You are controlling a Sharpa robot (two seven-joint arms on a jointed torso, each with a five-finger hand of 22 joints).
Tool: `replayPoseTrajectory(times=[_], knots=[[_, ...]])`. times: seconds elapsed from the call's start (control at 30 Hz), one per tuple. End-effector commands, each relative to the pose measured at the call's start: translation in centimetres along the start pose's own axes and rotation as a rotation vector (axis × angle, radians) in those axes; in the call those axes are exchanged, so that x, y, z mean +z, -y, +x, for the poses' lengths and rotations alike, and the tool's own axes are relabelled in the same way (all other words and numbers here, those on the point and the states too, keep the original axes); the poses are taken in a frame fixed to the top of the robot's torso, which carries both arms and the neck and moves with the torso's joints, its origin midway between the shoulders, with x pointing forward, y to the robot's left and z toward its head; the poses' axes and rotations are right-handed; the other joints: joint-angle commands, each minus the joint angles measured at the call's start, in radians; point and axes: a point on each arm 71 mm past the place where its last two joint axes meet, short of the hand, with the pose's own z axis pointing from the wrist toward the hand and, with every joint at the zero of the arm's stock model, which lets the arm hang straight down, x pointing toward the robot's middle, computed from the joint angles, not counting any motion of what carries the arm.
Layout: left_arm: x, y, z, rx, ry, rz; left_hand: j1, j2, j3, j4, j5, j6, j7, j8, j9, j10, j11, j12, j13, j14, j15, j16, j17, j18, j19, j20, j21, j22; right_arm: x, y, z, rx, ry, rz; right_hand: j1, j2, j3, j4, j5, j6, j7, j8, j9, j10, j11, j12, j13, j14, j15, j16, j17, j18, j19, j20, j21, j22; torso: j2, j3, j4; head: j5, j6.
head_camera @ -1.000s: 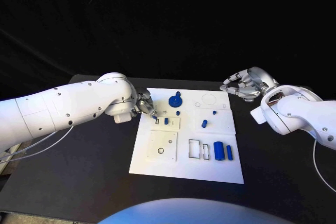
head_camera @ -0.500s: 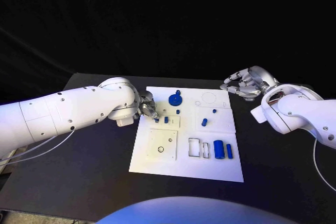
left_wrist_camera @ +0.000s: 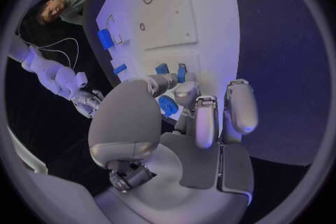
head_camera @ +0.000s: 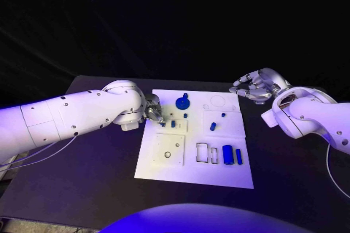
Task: Assemble the parts on the task board
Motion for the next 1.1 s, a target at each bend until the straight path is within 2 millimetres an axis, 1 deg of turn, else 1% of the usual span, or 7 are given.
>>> replayPoseTrajectory(times=[0.03,0.3,0.7,0.8,0.93,1.07,1.1], knots=[[-0.01,0.16,0.15,0.049,-0.010,-0.010,-0.002,0.009,0.105,-0.100,-0.003,0.007,-0.013,0.005,0.118,0.007,0.002,0.006,0.000,0.104,-0.005,0.004,0.263,-0.015,0.006,-0.002,0.002,0.057,-0.02,-0.03,0.15,-0.005,-0.015,-0.003,-0.009,0.004,0.008,0.001,0.002,-0.004,0.000,0.006,0.001,0.001,-0.003,-0.001,0.106,0.080,-0.004,-0.004,0.162,0.017,-0.001,-0.003,-0.003,-0.001,0.000,-0.0003,0.0001,0.000,0.000],[0.02,0.32,0.24,0.063,-0.018,-0.011,-0.002,0.009,0.106,-0.101,-0.002,0.007,-0.013,0.005,0.118,0.009,0.002,0.008,0.002,0.104,-0.005,0.004,0.263,-0.015,0.006,-0.002,0.002,0.057,-0.02,-0.02,0.15,-0.005,-0.016,-0.003,-0.009,0.004,0.008,0.001,0.002,-0.004,0.000,0.006,0.001,0.001,-0.003,-0.001,0.106,0.080,-0.004,-0.004,0.162,0.017,-0.001,-0.003,-0.003,-0.001,0.000,-0.0005,0.0002,-0.001,-0.002],[-0.01,0.56,0.37,0.066,-0.023,-0.008,-0.003,0.009,0.108,-0.102,-0.001,0.009,-0.013,0.006,0.119,0.009,0.002,0.007,0.001,0.104,-0.005,0.004,0.263,-0.015,0.007,-0.002,0.003,0.058,-0.02,-0.02,0.15,-0.005,-0.015,-0.003,-0.009,0.004,0.008,0.001,0.002,-0.004,0.000,0.006,0.001,0.001,-0.003,-0.001,0.106,0.080,-0.004,-0.004,0.162,0.017,-0.001,-0.003,-0.003,-0.001,0.000,0.0002,-0.0001,-0.002,-0.003],[-0.01,0.58,0.39,0.066,-0.026,-0.008,-0.003,0.009,0.108,-0.102,-0.001,0.009,-0.013,0.006,0.119,0.009,0.002,0.007,0.001,0.104,-0.005,0.004,0.263,-0.015,0.007,-0.002,0.003,0.058,-0.01,-0.02,0.14,-0.005,-0.015,-0.003,-0.009,0.004,0.008,0.001,0.002,-0.004,0.000,0.006,0.001,0.001,-0.003,-0.001,0.106,0.080,-0.004,-0.004,0.162,0.017,-0.001,-0.003,-0.003,-0.001,0.000,0.0006,0.0007,-0.002,-0.004],[0.03,0.67,0.42,0.067,-0.029,-0.007,-0.003,0.009,0.108,-0.102,-0.001,0.009,-0.013,0.007,0.119,0.009,0.002,0.007,0.001,0.104,-0.005,0.004,0.263,-0.015,0.006,-0.002,0.002,0.057,-0.01,-0.02,0.15,-0.005,-0.015,-0.003,-0.009,0.004,0.008,0.001,0.002,-0.004,0.000,0.006,0.001,0.001,-0.003,-0.001,0.106,0.080,-0.004,-0.004,0.162,0.017,-0.001,-0.003,-0.003,-0.001,0.001,-0.0002,0.0003,-0.003,-0.006],[0.14,0.82,0.51,0.066,-0.038,-0.005,-0.009,0.006,0.109,-0.101,0.000,0.010,-0.013,0.008,0.119,0.010,0.002,0.007,0.001,0.104,-0.005,0.004,0.263,-0.015,0.006,-0.002,0.002,0.058,-0.02,-0.01,0.13,-0.005,-0.014,-0.003,-0.009,0.004,0.008,0.001,0.002,-0.004,0.000,0.006,0.001,0.001,-0.003,-0.001,0.106,0.080,-0.004,-0.004,0.162,0.017,-0.001,-0.003,-0.003,-0.001,0.002,-0.0002,-0.0002,-0.004,-0.007],[0.16,0.83,0.52,0.065,-0.040,-0.005,-0.015,0.003,0.109,-0.099,0.000,0.011,-0.013,0.009,0.119,0.010,0.002,0.006,-0.001,0.104,-0.005,0.004,0.263,-0.015,0.007,-0.002,0.003,0.059,-0.03,-0.01,0.13,-0.005,-0.014,-0.003,-0.009,0.004,0.008,0.001,0.002,-0.004,0.000,0.006,0.001,0.001,-0.003,-0.001,0.106,0.080,-0.004,-0.004,0.162,0.017,-0.001,-0.003,-0.003,-0.001,0.001,-0.0002,-0.0004,-0.004,-0.009]])
